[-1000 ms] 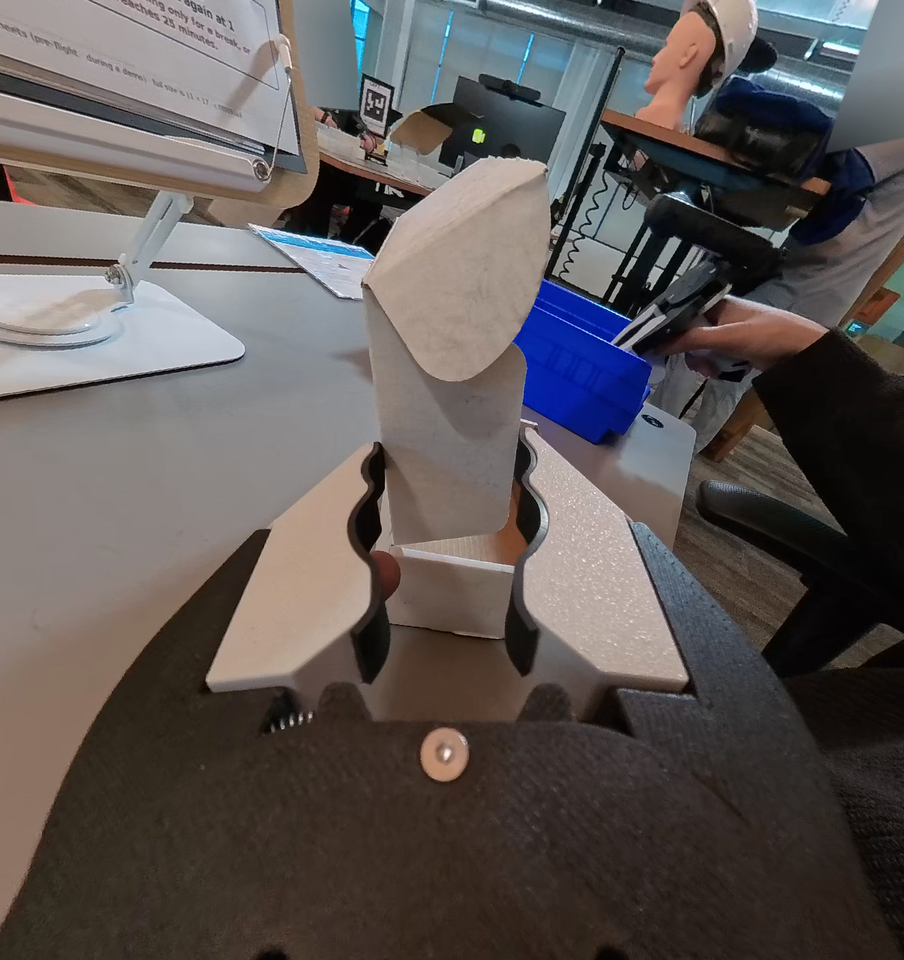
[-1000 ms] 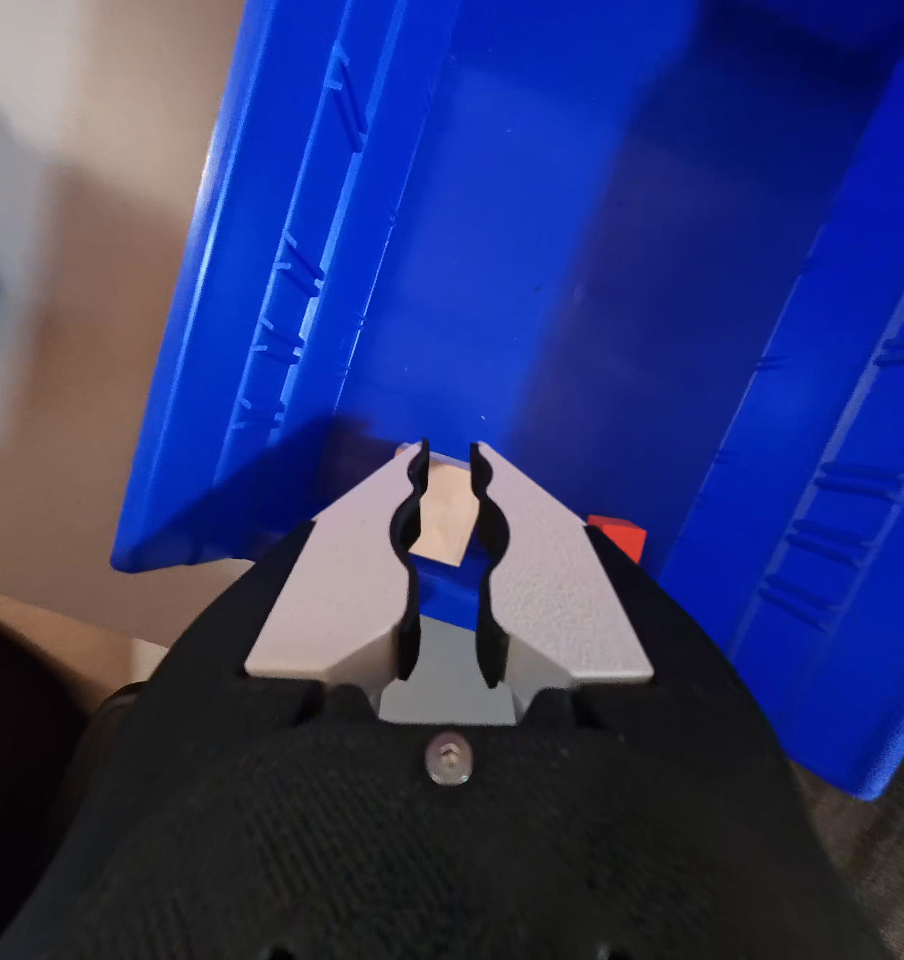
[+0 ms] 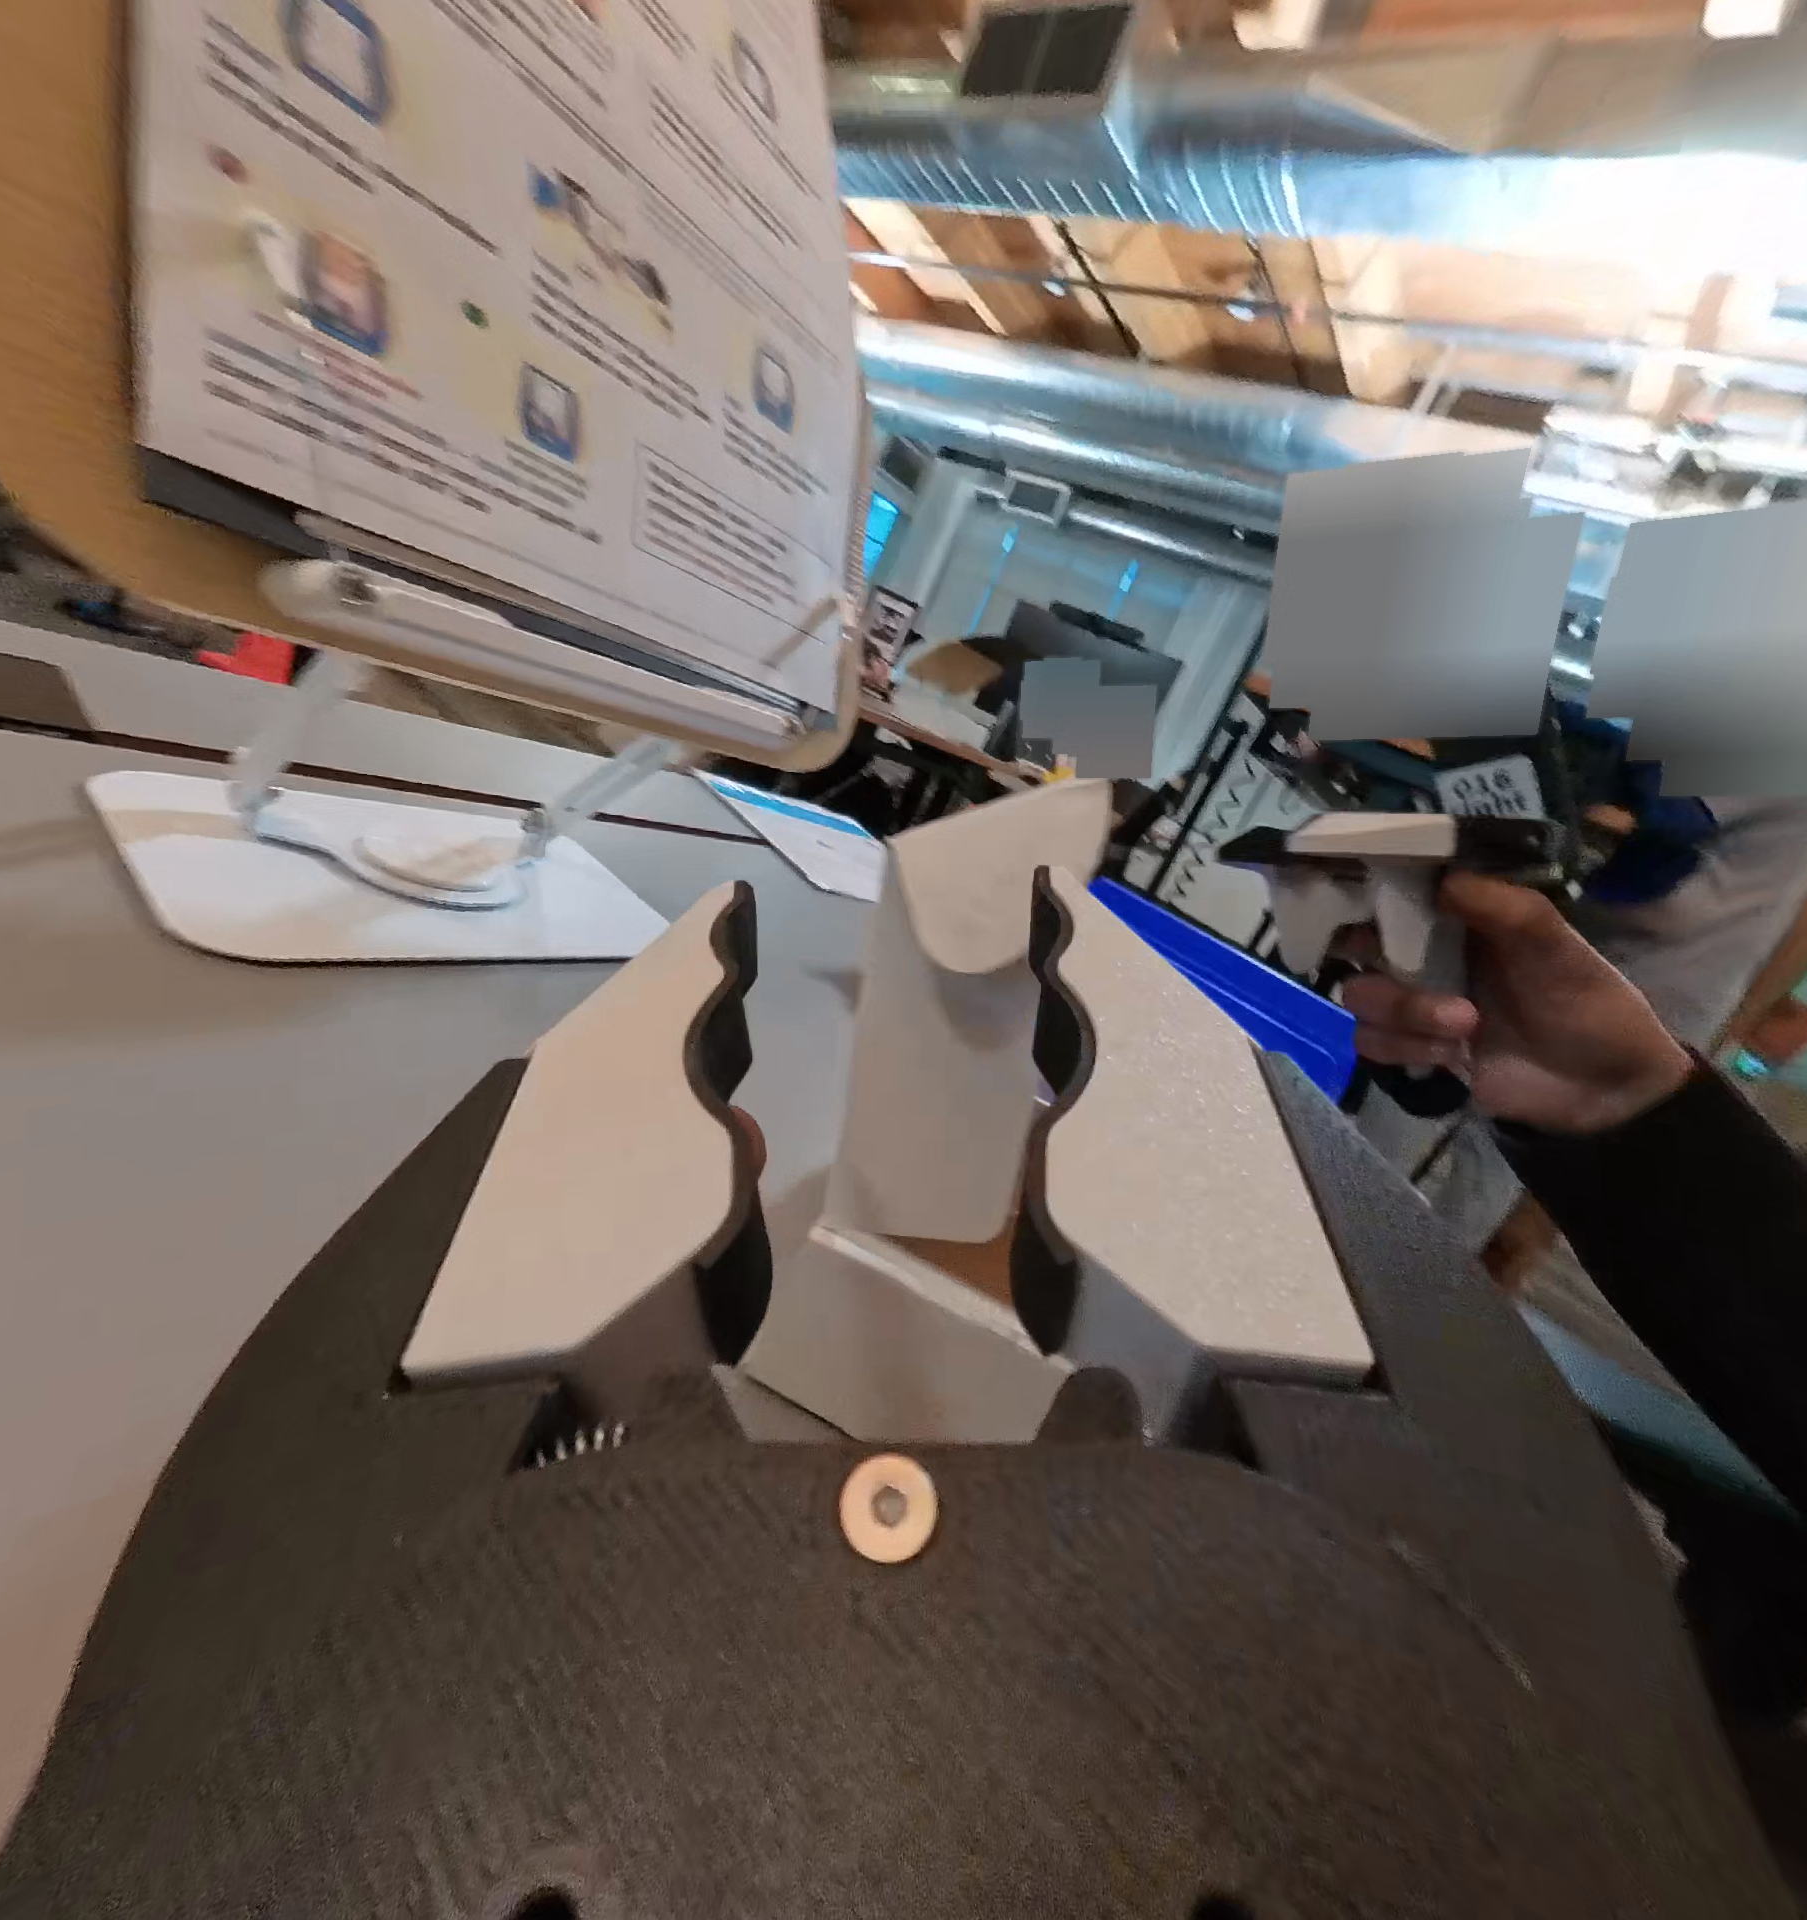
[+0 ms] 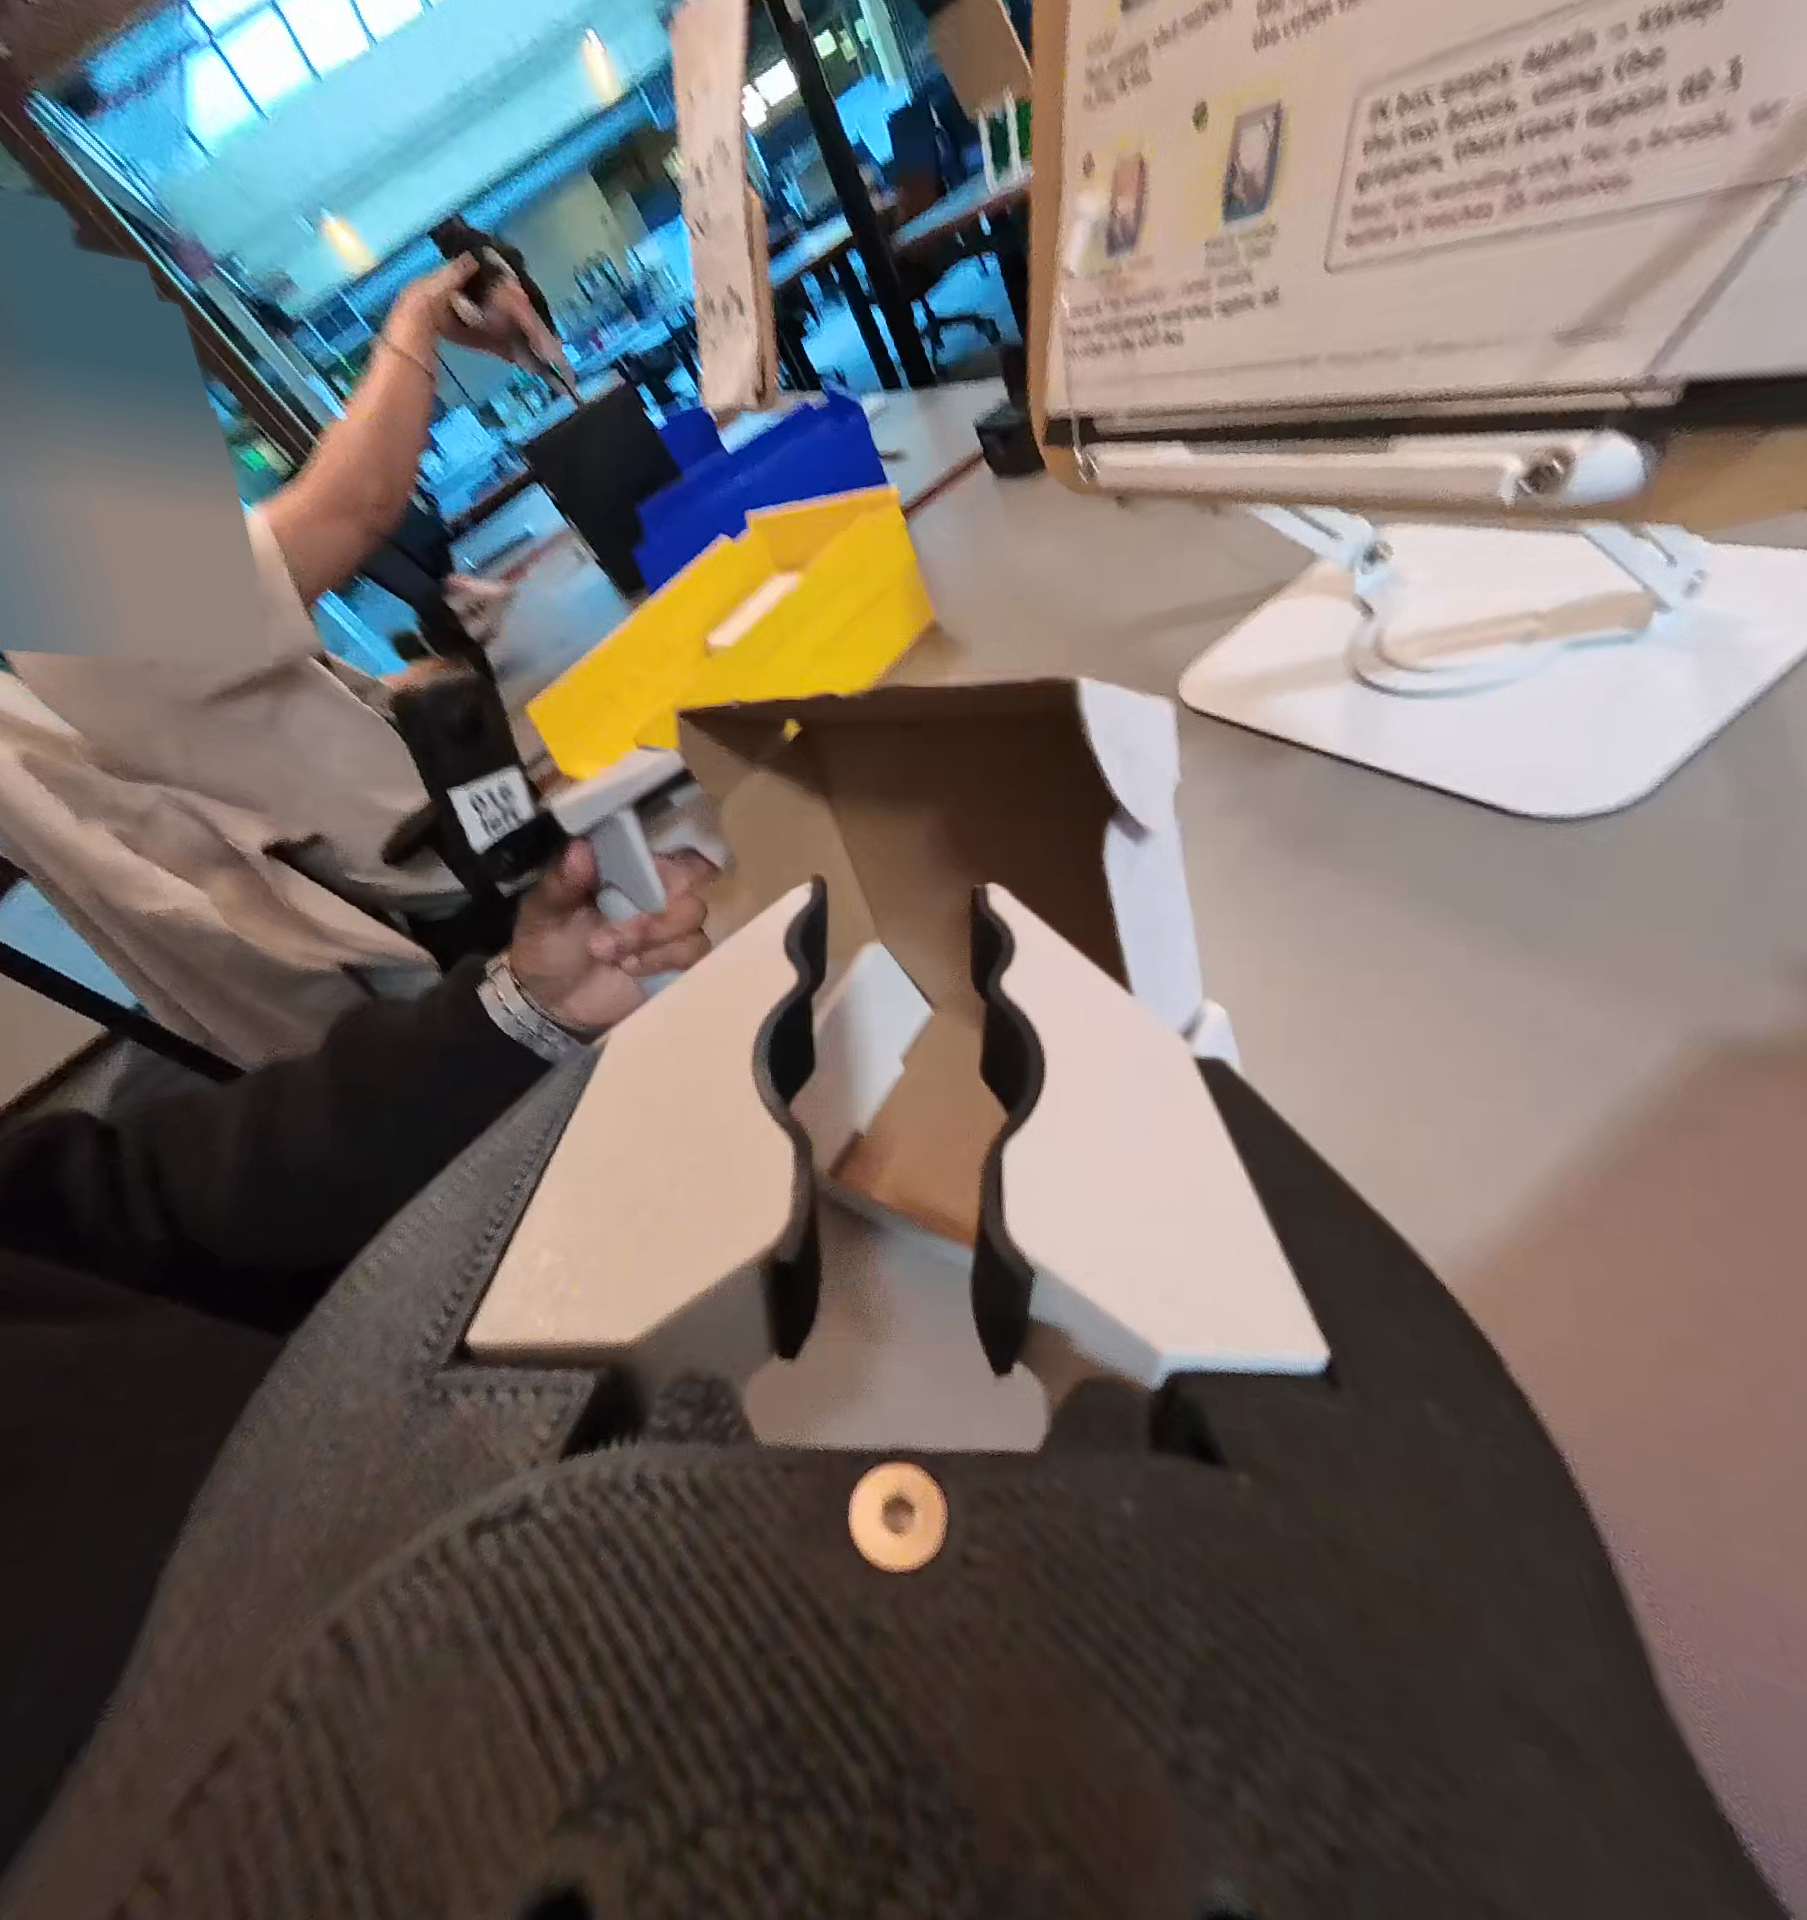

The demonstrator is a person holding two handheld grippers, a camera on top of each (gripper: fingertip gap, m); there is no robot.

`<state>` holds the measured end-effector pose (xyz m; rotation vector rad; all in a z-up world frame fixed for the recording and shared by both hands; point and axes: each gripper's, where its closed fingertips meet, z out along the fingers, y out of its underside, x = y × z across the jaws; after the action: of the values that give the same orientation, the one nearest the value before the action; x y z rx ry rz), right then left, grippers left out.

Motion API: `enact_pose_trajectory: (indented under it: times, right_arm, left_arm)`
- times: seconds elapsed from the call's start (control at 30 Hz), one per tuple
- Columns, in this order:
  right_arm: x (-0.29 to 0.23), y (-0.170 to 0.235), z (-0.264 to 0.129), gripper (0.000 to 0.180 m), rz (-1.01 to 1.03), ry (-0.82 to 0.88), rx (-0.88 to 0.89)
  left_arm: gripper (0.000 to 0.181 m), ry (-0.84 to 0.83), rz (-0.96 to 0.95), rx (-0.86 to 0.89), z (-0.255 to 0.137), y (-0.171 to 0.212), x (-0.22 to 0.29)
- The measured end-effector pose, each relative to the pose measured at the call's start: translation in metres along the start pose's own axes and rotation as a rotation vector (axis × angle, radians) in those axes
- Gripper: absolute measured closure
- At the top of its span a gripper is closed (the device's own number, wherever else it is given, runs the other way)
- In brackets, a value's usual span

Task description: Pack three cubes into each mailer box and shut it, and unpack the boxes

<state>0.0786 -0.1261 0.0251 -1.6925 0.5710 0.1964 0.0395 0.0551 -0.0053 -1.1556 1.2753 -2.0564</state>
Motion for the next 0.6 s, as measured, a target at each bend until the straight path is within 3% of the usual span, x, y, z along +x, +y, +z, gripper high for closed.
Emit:
enact_pose_trajectory:
  times: [0.13,0.3,0.37,0.43,0.5,0.6]
  right_arm:
    - [-0.006,-0.016,0.008,0.152,-0.037,0.015,0.154]
    - [0.044,-0.008,-0.027,0.161,-0.220,0.298,0.500]
    - [0.064,-0.006,-0.042,0.165,-0.178,0.378,0.560]
    - [0.067,-0.006,-0.038,0.159,-0.140,0.314,0.497]
    - [0.082,0.009,-0.029,0.163,-0.175,0.369,0.375]
    - [0.090,0.041,0.000,0.163,-0.189,0.354,0.158]
  left_arm:
    - [0.139,-0.187,-0.048,0.010,-0.018,-0.005,-0.032]
    - [0.154,-0.206,-0.231,-0.072,-0.024,0.022,-0.022]
    - [0.158,-0.213,-0.262,-0.143,-0.019,0.038,-0.018]
    - [0.158,-0.205,-0.252,-0.260,-0.014,0.059,-0.014]
    - [0.158,-0.216,-0.213,-0.364,-0.014,0.077,-0.017]
    - [0.162,-0.182,-0.194,-0.405,-0.011,0.084,-0.012]
